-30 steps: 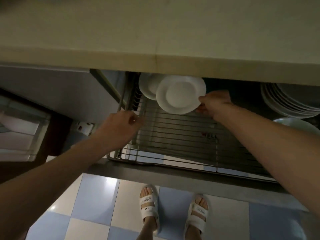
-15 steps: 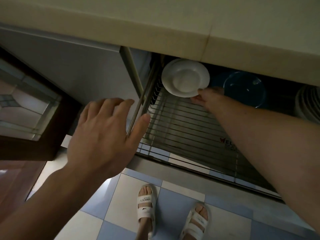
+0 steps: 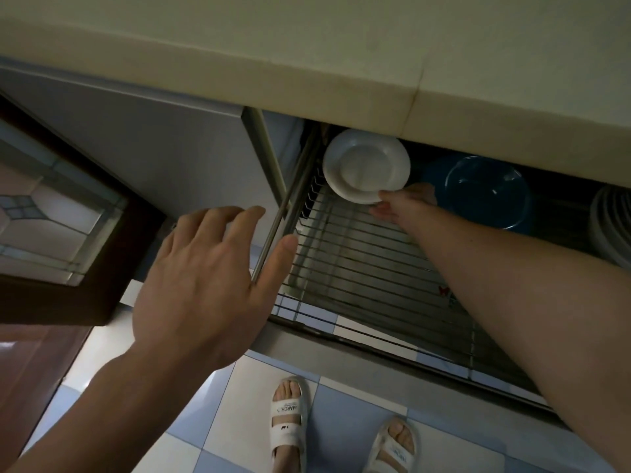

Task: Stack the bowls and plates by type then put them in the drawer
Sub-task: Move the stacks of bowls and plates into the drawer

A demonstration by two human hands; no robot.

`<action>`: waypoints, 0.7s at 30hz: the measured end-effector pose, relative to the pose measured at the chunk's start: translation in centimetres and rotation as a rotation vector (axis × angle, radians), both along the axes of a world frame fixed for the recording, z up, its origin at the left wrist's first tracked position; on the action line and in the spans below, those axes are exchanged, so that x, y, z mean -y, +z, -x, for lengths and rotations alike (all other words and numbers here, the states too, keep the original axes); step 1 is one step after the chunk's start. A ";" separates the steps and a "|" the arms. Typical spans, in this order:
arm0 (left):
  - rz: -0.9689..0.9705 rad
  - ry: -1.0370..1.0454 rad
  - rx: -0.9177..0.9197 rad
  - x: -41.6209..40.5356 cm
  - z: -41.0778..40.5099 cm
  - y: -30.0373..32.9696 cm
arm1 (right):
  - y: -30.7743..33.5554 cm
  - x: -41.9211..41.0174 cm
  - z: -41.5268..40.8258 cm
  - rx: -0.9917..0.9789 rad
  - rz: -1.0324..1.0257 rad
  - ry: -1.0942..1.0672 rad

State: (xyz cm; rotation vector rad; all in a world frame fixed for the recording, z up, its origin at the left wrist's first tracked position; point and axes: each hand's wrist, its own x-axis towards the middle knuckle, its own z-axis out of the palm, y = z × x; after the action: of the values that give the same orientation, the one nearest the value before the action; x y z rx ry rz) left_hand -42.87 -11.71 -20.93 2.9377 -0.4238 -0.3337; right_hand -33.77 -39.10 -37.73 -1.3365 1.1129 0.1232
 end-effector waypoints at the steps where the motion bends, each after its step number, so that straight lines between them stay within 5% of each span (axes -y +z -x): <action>1: 0.007 0.009 -0.004 0.0 0.0 0.0 | 0.0 0.2 0.2 -0.006 0.012 0.022; 8: 0.134 0.107 -0.032 0.3 -0.3 -0.1 | 3.0 -1.2 2.8 0.006 -0.020 0.190; 17: 0.566 0.339 -0.083 -0.4 -1.0 3.0 | 15.0 -6.8 6.1 0.330 0.238 0.677; 21: 0.665 0.397 0.029 -1.7 -2.9 6.9 | 21.0 -8.2 5.5 0.445 0.306 0.768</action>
State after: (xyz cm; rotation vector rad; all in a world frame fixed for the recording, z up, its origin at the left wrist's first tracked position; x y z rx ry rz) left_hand -39.94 -10.04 -14.06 2.2967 0.0539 -0.0720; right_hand -39.28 -30.95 -16.76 -1.9012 0.2075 0.2078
